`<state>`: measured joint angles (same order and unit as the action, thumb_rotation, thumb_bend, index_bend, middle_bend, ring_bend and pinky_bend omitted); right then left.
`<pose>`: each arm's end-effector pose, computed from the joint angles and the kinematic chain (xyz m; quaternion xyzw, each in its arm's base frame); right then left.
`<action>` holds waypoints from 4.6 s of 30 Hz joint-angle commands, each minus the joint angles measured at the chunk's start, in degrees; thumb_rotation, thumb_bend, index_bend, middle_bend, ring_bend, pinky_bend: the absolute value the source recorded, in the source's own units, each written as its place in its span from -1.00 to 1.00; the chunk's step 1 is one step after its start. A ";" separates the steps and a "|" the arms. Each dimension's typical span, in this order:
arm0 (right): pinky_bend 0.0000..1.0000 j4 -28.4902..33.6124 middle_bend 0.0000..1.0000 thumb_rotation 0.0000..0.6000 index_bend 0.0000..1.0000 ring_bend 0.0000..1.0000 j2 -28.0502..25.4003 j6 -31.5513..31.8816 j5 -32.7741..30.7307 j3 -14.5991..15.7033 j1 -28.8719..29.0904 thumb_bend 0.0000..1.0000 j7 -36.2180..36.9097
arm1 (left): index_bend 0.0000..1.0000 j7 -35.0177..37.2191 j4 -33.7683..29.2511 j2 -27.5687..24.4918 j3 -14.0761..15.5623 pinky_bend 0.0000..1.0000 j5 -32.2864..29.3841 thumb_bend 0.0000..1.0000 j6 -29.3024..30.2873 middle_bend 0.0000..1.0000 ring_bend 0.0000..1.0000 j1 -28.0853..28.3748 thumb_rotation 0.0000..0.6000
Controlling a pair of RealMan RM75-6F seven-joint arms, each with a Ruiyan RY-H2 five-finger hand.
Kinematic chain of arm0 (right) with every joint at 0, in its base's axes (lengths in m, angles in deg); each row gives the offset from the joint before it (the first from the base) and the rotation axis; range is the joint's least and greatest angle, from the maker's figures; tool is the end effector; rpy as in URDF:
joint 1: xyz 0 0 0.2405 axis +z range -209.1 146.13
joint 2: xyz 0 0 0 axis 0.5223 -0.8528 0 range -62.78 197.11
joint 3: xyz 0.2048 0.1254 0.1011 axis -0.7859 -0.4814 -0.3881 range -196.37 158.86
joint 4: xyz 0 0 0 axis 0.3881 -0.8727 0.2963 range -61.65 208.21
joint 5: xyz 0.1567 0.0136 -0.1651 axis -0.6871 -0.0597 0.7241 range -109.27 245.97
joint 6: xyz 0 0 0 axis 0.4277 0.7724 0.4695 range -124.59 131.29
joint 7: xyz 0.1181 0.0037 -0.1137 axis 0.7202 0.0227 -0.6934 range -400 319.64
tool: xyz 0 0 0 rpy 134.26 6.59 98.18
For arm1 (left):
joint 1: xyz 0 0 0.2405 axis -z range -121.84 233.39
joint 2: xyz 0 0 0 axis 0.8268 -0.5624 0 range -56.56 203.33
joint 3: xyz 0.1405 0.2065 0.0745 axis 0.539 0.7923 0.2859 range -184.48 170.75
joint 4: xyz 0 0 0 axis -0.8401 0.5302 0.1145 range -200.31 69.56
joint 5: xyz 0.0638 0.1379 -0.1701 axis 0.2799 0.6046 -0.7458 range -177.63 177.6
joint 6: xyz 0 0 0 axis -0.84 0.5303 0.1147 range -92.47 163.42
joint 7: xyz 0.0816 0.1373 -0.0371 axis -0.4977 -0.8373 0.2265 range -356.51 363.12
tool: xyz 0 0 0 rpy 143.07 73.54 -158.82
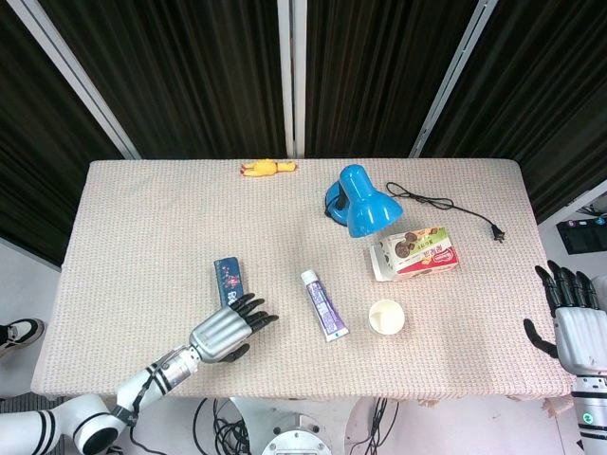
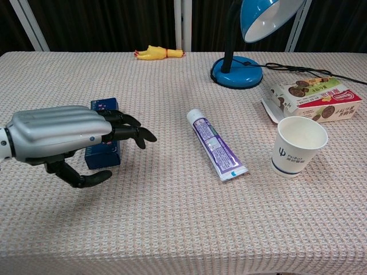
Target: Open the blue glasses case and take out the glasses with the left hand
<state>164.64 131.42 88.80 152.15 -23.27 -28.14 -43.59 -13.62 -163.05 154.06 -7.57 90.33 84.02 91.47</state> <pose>-0.3332 -0.2008 0.1536 0.5834 -0.3719 0.3643 0.6234 -0.1419 0.2583 -0.0523 -0.8641 -0.2823 -0.3319 0.2520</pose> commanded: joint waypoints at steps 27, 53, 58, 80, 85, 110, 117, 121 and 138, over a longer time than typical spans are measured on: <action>-1.00 0.86 -1.00 1.00 -1.00 -1.00 0.63 -0.10 -0.64 -0.50 0.17 -0.40 -1.28 | -0.83 -9.69 -0.48 -4.00 2.42 -1.00 -9.23 0.08 5.22 -0.34 -1.00 -2.95 1.00; -1.00 1.26 -1.00 1.00 -1.00 -1.00 1.15 -0.49 -0.72 -0.43 0.45 -0.40 -2.55 | -1.00 -2.31 8.31 -2.63 2.03 -1.00 -8.12 0.09 11.23 -0.36 -1.00 -6.12 1.00; -1.00 1.12 -1.00 1.00 -1.00 -1.00 1.29 -0.42 -0.77 -0.45 0.44 -0.40 -2.67 | -1.00 -2.81 7.68 -3.14 1.86 -1.00 -7.43 0.09 12.28 -0.37 -1.00 -6.29 1.00; -1.00 0.19 -1.00 1.00 -1.00 -1.00 1.18 -1.51 -2.07 -0.63 0.58 -0.40 -2.22 | -0.76 2.83 4.42 -0.64 -3.15 -0.60 -8.11 -0.59 19.39 -0.50 -0.76 -7.71 1.00; -1.00 0.44 -1.00 1.00 -1.00 -1.00 0.89 -1.98 -2.59 -0.89 0.87 -0.40 -2.88 | -0.71 -1.13 6.65 2.79 -5.25 -0.56 -13.28 -0.58 17.05 -0.42 -0.73 -6.31 1.00; -1.00 3.08 -1.00 1.00 -1.00 -1.00 -1.10 -0.58 -3.32 -2.39 1.12 -0.40 -4.47 | -0.59 -7.26 9.82 5.75 -8.71 -0.59 -26.33 -0.38 10.62 -0.46 -0.70 -1.47 1.00; -1.00 2.95 -1.00 1.00 -1.00 -1.00 -0.91 -0.85 -3.45 -2.22 1.18 -0.39 -4.41 | -0.59 -7.45 9.37 5.36 -8.10 -0.59 -27.03 -0.38 10.34 -0.45 -0.69 -1.18 1.00; -1.00 2.82 -1.00 1.00 -1.00 -1.00 -0.84 -1.11 -3.54 -2.09 1.22 -0.39 -4.37 | -0.59 -7.79 9.61 5.44 -7.80 -0.59 -27.44 -0.38 10.35 -0.45 -0.67 -0.96 1.00; -1.00 2.71 -1.00 1.00 -1.00 -1.00 -0.86 -2.07 -4.10 -1.93 1.57 -0.39 -4.55 | -0.57 -7.18 10.46 5.60 -7.41 -0.59 -28.46 -0.30 10.33 -0.29 -0.61 -0.32 1.00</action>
<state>167.35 130.57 86.73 148.04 -25.20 -26.57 -48.14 -20.82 -152.61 159.65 -14.99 61.90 94.35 91.14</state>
